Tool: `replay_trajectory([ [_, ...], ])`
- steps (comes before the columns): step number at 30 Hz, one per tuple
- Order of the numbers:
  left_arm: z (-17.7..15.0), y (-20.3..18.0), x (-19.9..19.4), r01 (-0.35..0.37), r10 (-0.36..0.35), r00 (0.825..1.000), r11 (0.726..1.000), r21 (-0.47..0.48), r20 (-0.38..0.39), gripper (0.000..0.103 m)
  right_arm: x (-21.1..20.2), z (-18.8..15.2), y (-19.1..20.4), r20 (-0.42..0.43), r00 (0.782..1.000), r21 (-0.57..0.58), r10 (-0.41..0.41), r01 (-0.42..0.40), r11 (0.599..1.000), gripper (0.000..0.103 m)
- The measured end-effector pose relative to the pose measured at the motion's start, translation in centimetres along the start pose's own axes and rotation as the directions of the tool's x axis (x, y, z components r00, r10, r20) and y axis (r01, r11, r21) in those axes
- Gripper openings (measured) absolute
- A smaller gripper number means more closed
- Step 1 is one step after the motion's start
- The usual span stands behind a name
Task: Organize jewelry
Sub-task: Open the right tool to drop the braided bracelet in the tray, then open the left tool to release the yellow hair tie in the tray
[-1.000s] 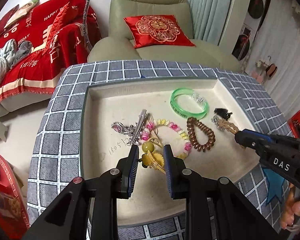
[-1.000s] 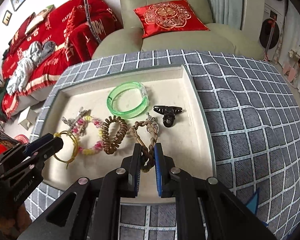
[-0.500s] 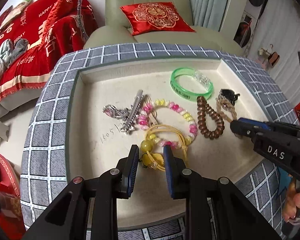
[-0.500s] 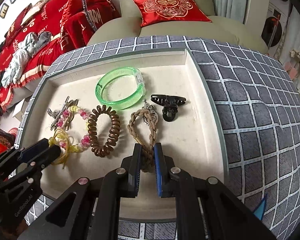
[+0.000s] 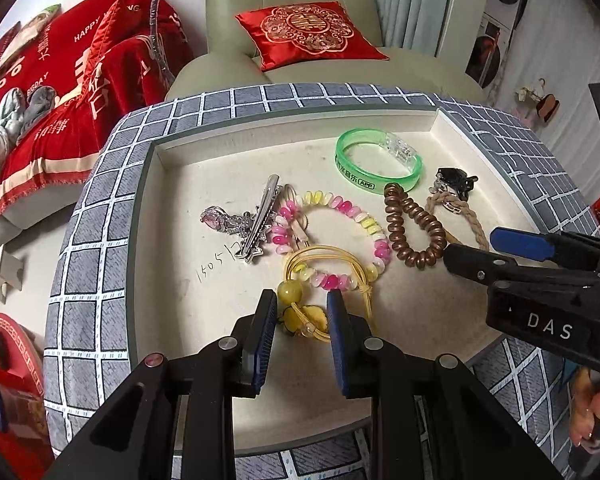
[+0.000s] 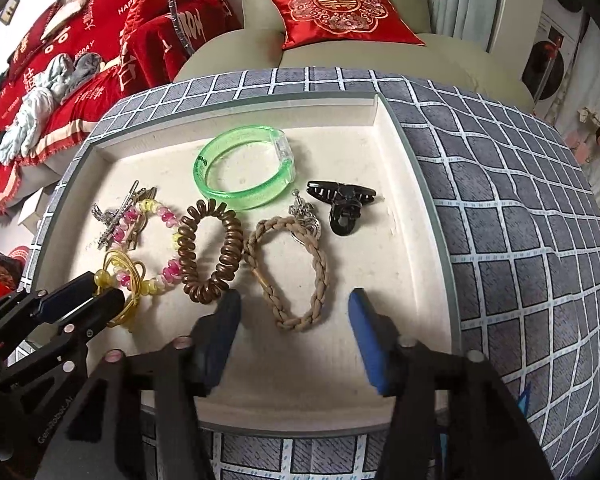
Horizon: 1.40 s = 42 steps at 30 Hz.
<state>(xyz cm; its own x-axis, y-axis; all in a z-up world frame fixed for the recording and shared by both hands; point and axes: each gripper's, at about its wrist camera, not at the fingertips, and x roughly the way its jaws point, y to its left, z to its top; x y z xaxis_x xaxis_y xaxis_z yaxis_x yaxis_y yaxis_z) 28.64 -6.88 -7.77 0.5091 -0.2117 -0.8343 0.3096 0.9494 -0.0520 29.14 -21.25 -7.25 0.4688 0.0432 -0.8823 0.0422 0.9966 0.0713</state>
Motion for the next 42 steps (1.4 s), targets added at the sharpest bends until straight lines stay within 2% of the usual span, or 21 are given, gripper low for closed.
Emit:
replay_trajectory([
  [2, 0.0, 0.0, -0.1, 0.002, -0.002, 1.000, 1.000, 0.000, 0.003, 0.041, -0.1, -0.1, -0.2, 0.000, 1.000, 0.008, 0.005, -0.005, 1.000, 0.062],
  [7, 0.1, 0.1, -0.7, 0.019, -0.019, 1.000, 1.000, -0.009, 0.021, 0.042, -1.1, -0.2, -1.1, 0.017, 0.999, 0.048, 0.031, -0.032, 0.998, 0.074],
  [9, 0.1, 0.4, -1.2, 0.052, -0.051, 0.998, 0.998, -0.032, 0.040, 0.042, -1.8, -0.2, -1.6, 0.035, 0.998, 0.075, 0.057, -0.059, 0.995, 0.076],
  [13, 0.2, 0.8, -1.7, 0.077, -0.074, 0.996, 0.995, -0.060, 0.053, 0.042, -3.1, -0.2, -2.4, 0.067, 0.993, 0.112, 0.093, -0.100, 0.989, 0.077],
  [16, 0.3, 0.8, -1.4, 0.061, -0.059, 0.998, 0.996, -0.058, 0.037, 0.042, -4.0, -0.3, -2.3, 0.081, 0.992, 0.107, 0.094, -0.102, 0.989, 0.077],
  [20, 0.5, 0.4, -1.1, -0.014, 0.015, 1.000, 0.999, -0.048, 0.012, 0.042, -5.1, -0.4, -2.0, 0.102, 0.991, 0.083, 0.089, -0.098, 0.992, 0.079],
  [27, 0.6, 0.3, -1.4, -0.055, 0.056, 0.998, 0.998, -0.039, 0.018, 0.042, -5.8, -0.3, -2.1, 0.117, 0.988, 0.096, 0.101, -0.112, 0.989, 0.079],
  [28, 0.6, 0.3, -1.3, -0.064, 0.065, 0.998, 0.997, -0.039, 0.019, 0.053, -5.8, -0.3, -2.1, 0.117, 0.988, 0.097, 0.102, -0.113, 0.989, 0.079],
  [29, 0.6, 0.4, -1.3, -0.067, 0.068, 0.998, 0.997, -0.042, 0.015, 0.088, -5.8, -0.3, -2.1, 0.118, 0.988, 0.098, 0.102, -0.114, 0.989, 0.079],
  [30, 0.6, 0.5, -1.5, -0.074, 0.075, 0.997, 0.996, -0.050, 0.026, 0.101, -5.8, -0.3, -2.1, 0.118, 0.988, 0.098, 0.102, -0.113, 0.989, 0.079],
  [32, 0.6, 0.4, -2.2, -0.087, 0.090, 0.994, 0.995, -0.044, 0.065, 0.103, -5.8, -0.4, -2.2, 0.118, 0.988, 0.097, 0.102, -0.114, 0.989, 0.079],
  [39, 1.1, 0.5, -2.5, -0.082, 0.084, 0.995, 0.996, -0.036, 0.059, 0.103, -5.5, -0.2, -2.1, 0.112, 0.989, 0.094, 0.094, -0.105, 0.990, 0.079],
  [42, 1.0, 0.5, -2.5, -0.108, 0.109, 0.992, 0.994, -0.029, 0.059, 0.103, -5.2, -0.2, -1.9, 0.102, 0.991, 0.090, 0.085, -0.094, 0.992, 0.079],
])
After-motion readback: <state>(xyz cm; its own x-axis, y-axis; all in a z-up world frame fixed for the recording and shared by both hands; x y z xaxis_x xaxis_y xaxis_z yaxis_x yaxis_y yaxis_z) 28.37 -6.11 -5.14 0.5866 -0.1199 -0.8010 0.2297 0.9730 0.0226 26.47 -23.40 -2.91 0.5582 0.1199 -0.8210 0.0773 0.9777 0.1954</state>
